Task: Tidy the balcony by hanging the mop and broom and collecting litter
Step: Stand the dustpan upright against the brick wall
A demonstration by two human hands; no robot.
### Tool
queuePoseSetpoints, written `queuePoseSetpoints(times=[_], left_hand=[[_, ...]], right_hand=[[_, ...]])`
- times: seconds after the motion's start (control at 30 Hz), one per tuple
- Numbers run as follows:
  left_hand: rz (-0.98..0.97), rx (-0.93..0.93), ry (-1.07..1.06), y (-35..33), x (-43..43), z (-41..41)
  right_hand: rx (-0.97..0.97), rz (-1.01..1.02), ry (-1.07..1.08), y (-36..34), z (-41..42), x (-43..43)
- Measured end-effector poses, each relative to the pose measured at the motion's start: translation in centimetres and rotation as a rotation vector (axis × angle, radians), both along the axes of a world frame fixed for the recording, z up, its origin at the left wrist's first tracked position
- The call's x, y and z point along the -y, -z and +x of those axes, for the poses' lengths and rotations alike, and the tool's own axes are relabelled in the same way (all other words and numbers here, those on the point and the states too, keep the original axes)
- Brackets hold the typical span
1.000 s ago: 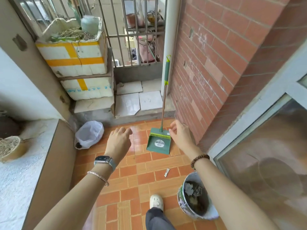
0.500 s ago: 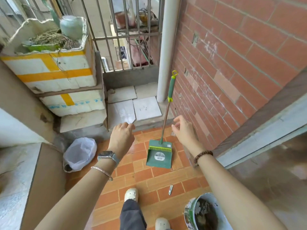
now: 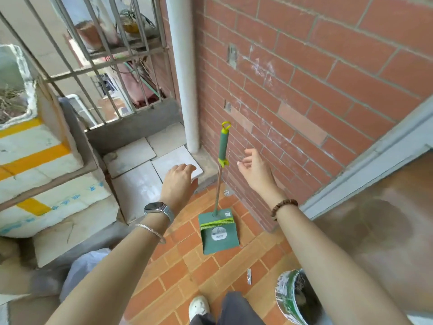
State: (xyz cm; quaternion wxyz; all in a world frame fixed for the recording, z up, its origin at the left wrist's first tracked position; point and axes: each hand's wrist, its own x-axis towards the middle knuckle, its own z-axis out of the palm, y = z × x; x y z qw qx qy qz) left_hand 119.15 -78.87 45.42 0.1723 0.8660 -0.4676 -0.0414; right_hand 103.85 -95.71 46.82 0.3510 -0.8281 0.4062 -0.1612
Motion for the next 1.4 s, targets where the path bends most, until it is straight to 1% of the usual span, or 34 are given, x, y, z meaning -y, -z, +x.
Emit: queuePoseSetpoints(times=[0.2, 0.4, 0.63, 0.83, 0.97, 1.13, 1.4], left_hand=[[-0.021, -0.074, 0.095, 0.3, 7.5, 1.9], [-0.06, -0.184, 0.062, 0.6, 13.0, 2.6], [-0.19, -0.299, -0.003, 1.7, 15.1, 3.5], [-0.239, -0.347, -0.056, 2.5, 16.3, 4.6], [-0.242, -0.36, -0.025, 2.2, 17.4, 5.6], [-0.282, -0.333, 0.031, 0.3, 19.7, 6.7], [-0.32, -0.28, 0.17, -1.6, 23.7, 8.2]], right_hand=[[0.013, 0.036, 0.008, 0.2, 4.1, 3.8], [0.026, 0.075, -0.081, 0.9, 7.8, 6.5], [0.029, 0.043, -0.128, 2.4, 9.8, 7.9], [0.047, 0.007, -0.134, 3.0, 10.9, 8.4], [0.038, -0.012, -0.117, 2.6, 11.5, 9.2], [0.136, -0.027, -0.048, 1.1, 12.4, 10.7], [0.183, -0.067, 0.063, -0.9, 13.6, 13.9]])
